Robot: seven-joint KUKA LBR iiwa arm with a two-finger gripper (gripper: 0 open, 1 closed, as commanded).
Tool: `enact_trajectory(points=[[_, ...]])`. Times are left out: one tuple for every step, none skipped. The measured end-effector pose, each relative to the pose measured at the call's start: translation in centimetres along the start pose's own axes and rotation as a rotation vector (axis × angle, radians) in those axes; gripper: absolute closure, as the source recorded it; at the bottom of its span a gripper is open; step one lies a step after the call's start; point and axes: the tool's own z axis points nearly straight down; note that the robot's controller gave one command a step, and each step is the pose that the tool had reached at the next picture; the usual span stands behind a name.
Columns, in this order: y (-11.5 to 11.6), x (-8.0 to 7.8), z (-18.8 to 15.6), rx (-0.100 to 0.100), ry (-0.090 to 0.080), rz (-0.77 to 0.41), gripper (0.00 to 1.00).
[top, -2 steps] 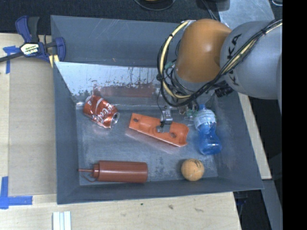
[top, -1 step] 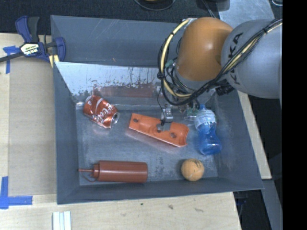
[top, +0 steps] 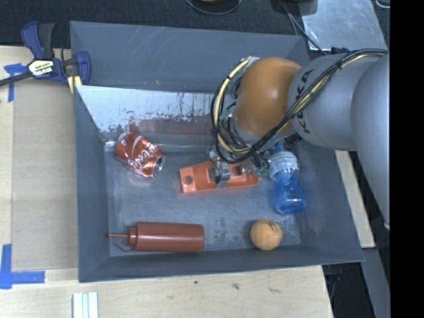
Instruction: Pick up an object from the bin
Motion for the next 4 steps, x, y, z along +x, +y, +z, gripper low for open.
enact_trajectory(points=[[0.0,0.0,0.0,0.0,0.0,0.0,1.0],[-0.9,0.7,-9.0,0.0,-0.003,0.013,1.0],[-0.9,0.7,-9.0,0.0,-0.003,0.014,1.0],[0.0,1.6,-26.5,0.001,-0.007,0.03,1.0]])
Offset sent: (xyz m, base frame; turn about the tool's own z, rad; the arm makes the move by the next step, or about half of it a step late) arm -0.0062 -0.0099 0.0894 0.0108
